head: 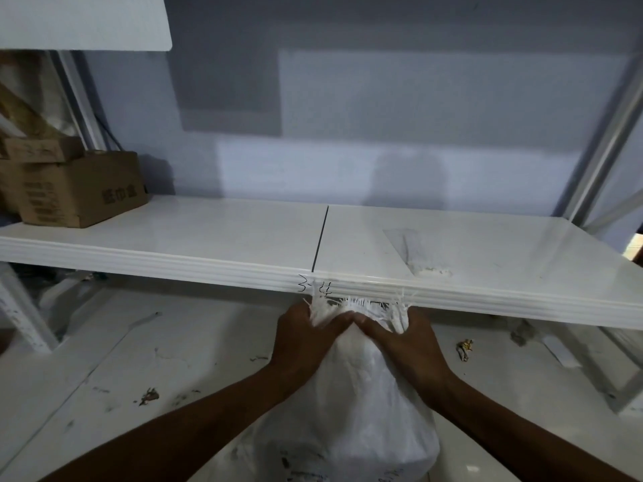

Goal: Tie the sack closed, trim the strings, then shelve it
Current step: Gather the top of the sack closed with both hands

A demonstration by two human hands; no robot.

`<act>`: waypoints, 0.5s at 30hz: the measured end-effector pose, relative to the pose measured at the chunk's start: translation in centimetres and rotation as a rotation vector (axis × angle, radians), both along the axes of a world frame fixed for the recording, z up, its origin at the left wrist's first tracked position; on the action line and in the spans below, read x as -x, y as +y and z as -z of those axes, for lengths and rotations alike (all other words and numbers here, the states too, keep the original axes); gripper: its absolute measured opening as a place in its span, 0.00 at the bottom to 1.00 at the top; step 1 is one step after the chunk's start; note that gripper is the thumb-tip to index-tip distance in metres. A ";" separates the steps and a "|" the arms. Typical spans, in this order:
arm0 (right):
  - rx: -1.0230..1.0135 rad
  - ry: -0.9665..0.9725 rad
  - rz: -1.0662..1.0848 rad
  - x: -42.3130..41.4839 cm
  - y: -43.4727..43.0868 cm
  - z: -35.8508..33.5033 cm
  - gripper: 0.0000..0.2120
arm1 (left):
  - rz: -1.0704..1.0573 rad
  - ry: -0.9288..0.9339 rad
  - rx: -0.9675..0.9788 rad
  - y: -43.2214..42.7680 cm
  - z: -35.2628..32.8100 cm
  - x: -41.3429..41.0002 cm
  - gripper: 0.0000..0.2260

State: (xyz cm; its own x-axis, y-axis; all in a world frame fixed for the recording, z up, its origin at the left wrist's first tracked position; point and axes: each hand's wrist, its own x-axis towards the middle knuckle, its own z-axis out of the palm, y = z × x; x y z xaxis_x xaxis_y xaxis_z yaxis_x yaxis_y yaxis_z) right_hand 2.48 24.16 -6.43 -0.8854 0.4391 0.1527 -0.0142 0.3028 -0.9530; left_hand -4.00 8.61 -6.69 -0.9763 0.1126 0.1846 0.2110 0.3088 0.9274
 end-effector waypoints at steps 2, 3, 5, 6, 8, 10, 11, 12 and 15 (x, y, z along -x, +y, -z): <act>-0.003 -0.001 0.017 0.5 0.2 0.6 0.23 | 0.012 0.007 -0.050 0.5 0.2 -0.2 0.13; -0.002 -0.014 0.033 0.8 0.3 1.0 0.24 | 0.019 0.014 -0.064 0.7 0.4 -0.3 0.10; -0.027 -0.048 0.060 1.2 0.3 1.8 0.23 | 0.032 0.033 -0.056 1.1 0.8 -0.4 0.06; -0.051 -0.052 0.062 1.3 0.2 2.0 0.19 | 0.041 0.045 -0.036 1.2 1.1 -0.3 0.05; -0.090 -0.049 0.057 1.3 -0.2 2.1 0.13 | 0.075 0.082 -0.002 1.4 1.6 -0.3 0.02; -0.136 -0.050 0.046 1.1 -0.3 2.0 0.09 | 0.095 0.114 0.012 1.4 1.7 -0.5 0.10; -0.168 -0.046 0.027 1.0 -0.3 1.9 0.06 | 0.106 0.122 0.019 1.4 1.6 -0.5 0.14; -0.198 -0.030 0.006 0.9 -0.4 1.8 0.03 | 0.116 0.128 0.030 1.5 1.5 -0.5 0.17; -0.263 0.020 -0.011 0.9 -0.6 1.9 0.05 | 0.154 0.112 0.047 1.5 1.4 -0.5 0.09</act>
